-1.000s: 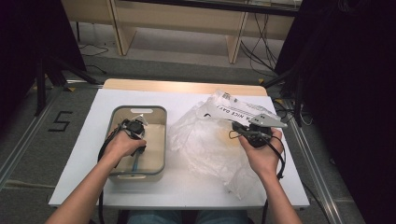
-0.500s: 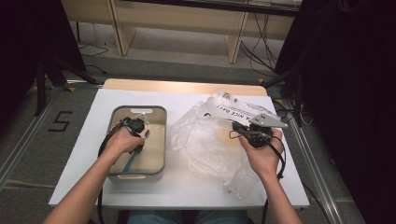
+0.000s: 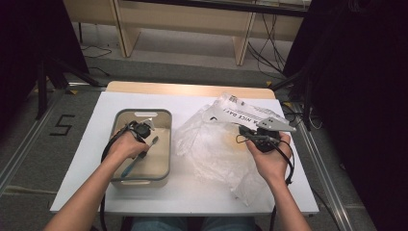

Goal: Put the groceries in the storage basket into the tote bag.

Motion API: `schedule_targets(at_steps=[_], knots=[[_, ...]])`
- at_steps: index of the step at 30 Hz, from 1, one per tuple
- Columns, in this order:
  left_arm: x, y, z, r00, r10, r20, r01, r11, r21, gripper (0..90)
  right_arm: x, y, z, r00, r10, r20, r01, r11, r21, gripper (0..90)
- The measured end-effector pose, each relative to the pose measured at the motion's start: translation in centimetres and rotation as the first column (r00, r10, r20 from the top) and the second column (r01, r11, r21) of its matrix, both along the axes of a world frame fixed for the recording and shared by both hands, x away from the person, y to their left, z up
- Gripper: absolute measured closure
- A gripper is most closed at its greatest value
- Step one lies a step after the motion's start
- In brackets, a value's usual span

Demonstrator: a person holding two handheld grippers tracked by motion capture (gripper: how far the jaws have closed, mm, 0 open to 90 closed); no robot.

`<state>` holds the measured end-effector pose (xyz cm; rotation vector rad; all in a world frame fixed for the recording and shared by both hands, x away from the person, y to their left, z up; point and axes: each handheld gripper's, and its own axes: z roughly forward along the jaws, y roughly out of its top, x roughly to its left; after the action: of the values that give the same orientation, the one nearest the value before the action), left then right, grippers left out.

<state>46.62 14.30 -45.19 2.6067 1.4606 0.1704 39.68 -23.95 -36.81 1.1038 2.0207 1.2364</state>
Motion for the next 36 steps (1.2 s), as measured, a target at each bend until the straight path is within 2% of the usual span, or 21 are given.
schedule_targets(at_steps=[5,7,13,26,36], knots=[[-0.2,-0.1,0.1,0.9998,-0.022,0.003,0.022,0.9997,0.012,78.3,0.0,0.0,0.0,1.0,-0.002,0.003,0.002,1.0,0.002,90.0],[-0.3,-0.2,0.1,0.9998,-0.02,-0.006,0.02,0.9998,0.005,78.3,0.0,0.0,0.0,1.0,-0.002,0.003,0.002,1.0,0.002,90.0],[-0.4,0.1,0.1,0.9994,-0.035,0.009,0.035,0.9993,-0.011,78.3,0.0,0.0,0.0,1.0,-0.003,0.004,0.003,1.0,0.003,90.0],[-0.6,0.7,0.0,0.9977,-0.006,0.067,0.012,0.997,-0.076,78.2,0.0,-0.1,0.0,1.0,-0.006,0.005,0.006,1.0,0.001,90.0],[-0.8,1.1,0.4,0.9909,0.019,0.134,-0.002,0.9916,-0.129,78.3,0.0,-0.1,0.0,1.0,-0.007,0.005,0.007,1.0,0.0,90.0]])
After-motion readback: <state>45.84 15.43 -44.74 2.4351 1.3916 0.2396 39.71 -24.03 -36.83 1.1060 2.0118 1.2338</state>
